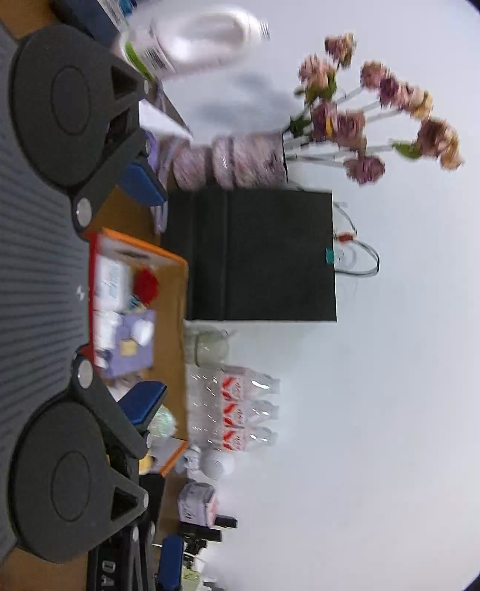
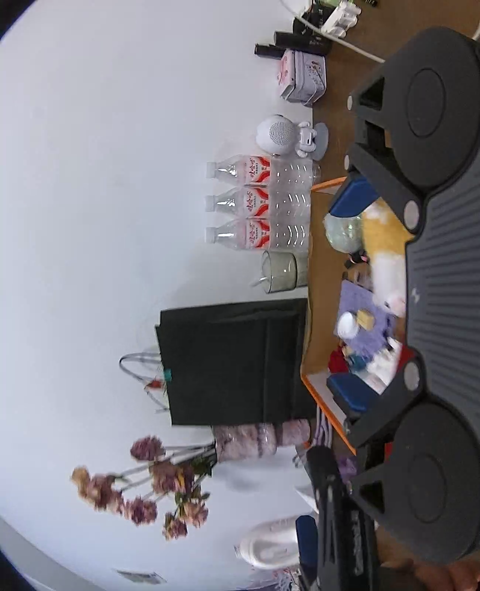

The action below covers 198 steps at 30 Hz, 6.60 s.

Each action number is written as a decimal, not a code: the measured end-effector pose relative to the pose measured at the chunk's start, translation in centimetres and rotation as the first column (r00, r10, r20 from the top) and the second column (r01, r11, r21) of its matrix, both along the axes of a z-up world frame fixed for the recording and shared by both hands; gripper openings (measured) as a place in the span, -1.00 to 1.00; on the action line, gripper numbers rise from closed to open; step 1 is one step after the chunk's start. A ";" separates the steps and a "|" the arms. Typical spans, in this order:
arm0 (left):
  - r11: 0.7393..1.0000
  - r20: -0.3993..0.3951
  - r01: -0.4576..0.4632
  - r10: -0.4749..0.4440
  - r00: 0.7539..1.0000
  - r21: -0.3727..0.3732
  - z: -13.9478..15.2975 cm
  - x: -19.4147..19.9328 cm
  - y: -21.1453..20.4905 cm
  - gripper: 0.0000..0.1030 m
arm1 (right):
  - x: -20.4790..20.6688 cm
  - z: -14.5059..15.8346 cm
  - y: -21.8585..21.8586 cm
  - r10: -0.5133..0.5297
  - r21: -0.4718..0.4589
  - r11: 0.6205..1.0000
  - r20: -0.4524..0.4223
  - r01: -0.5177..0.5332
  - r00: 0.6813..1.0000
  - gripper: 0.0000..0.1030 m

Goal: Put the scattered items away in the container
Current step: 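Move both tools back toward the round white tin and clear packet, then grasp the round white tin with left tool while right tool grasps clear packet, then carry tin and clear packet into the box and open both tools, then move both tools back toward the last small clear packet, then grasp the small clear packet with the right tool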

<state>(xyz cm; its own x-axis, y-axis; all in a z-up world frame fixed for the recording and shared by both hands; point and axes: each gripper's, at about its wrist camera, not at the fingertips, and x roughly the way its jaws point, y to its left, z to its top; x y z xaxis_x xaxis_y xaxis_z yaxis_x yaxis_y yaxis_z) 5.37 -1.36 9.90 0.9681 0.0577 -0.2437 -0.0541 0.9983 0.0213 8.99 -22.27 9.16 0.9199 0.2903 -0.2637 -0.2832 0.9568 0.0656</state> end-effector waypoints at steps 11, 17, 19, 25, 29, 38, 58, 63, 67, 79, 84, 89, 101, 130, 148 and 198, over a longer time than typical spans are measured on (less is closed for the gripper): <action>1.000 0.002 0.011 -0.011 1.000 -0.029 -6.0 -12.4 1.3 1.00 | -12.7 -6.6 -1.0 0.024 0.036 0.999 -0.151 -0.018 0.988 0.86; 0.999 -0.070 -0.015 0.012 0.997 -0.035 -6.6 -10.8 2.4 1.00 | -10.7 -7.3 0.9 0.046 -0.005 0.999 -0.220 -0.049 0.974 0.73; 0.999 -0.085 -0.019 0.016 0.996 -0.034 -6.7 -10.1 2.7 1.00 | -8.6 -7.2 1.5 0.049 -0.040 0.997 -0.218 -0.059 0.975 0.72; 1.000 -0.132 -0.004 0.000 0.991 -0.028 -7.2 -8.1 3.6 1.00 | 0.2 -8.2 3.9 0.074 -0.092 0.990 -0.311 -0.107 0.948 0.22; 0.999 -0.151 0.035 -0.032 0.988 0.021 -7.0 -5.8 3.2 1.00 | 3.6 -9.3 4.9 0.073 -0.091 0.989 -0.359 -0.113 0.930 -0.10; 0.952 -0.250 0.305 -0.292 0.923 0.012 -7.8 2.8 -2.5 1.00 | 2.5 -9.7 -1.6 0.021 0.072 0.997 -0.379 0.007 0.925 -0.58; 0.969 -0.379 0.242 -0.210 0.901 0.039 -10.4 6.2 -6.3 -0.22 | 1.3 -8.3 -4.8 -0.041 0.145 0.986 -0.277 0.084 0.960 -0.58; 0.985 -0.314 0.173 -0.162 0.936 0.009 -9.2 -0.2 -4.0 -0.22 | 0.4 -8.1 -3.4 -0.013 0.105 0.994 -0.243 0.040 0.970 -0.58; 0.993 -0.257 0.117 -0.110 0.960 0.015 -7.9 -4.2 -2.2 -0.22 | -0.3 -8.1 -1.9 0.017 0.065 0.998 -0.211 -0.003 0.977 -0.58; 0.988 -0.176 0.151 -0.152 0.973 -0.023 -6.7 -11.7 -1.5 -0.21 | -13.8 -5.9 0.0 0.057 0.097 0.994 -0.067 -0.050 0.996 -0.58; 0.985 -0.121 0.168 -0.172 0.978 -0.047 -5.7 -14.6 -1.0 -0.21 | -17.0 -6.0 -1.4 0.036 0.125 0.991 -0.007 -0.035 0.999 -0.58; 0.983 -0.071 0.175 -0.178 0.981 -0.051 -5.0 -16.0 -0.8 -0.21 | -17.1 -6.1 -2.3 0.012 0.134 0.991 -0.011 -0.010 1.000 -0.58; 0.975 -0.050 0.211 -0.214 0.976 -0.066 -3.1 -9.1 -0.1 -0.21 | -13.3 -4.1 -3.7 0.023 0.184 0.983 -0.006 -0.022 1.000 -0.58; 0.915 -0.493 0.385 -0.394 0.776 -0.125 -3.8 20.9 -1.1 0.08 | 26.1 -3.5 0.8 -0.001 -0.111 0.989 -0.644 -0.092 0.765 0.28; 1.000 -0.136 0.009 -0.010 0.991 -0.008 -1.0 3.9 3.1 0.71 | 6.2 -0.2 0.0 0.089 -0.076 0.992 -0.162 -0.102 0.983 0.61; 0.951 -0.403 0.308 -0.268 0.875 0.037 -11.4 11.2 -15.2 -0.24 | 2.7 -10.4 -9.5 -0.145 -0.002 0.988 -0.370 0.155 0.918 -0.73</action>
<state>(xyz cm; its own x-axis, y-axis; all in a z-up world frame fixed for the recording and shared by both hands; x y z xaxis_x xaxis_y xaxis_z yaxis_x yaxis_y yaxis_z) 16.60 -16.57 -1.51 0.7743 -0.1665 -0.6105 0.2682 0.9602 0.0783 11.68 -31.73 -1.29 0.7926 0.1683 -0.5861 -0.0878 0.9826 0.1635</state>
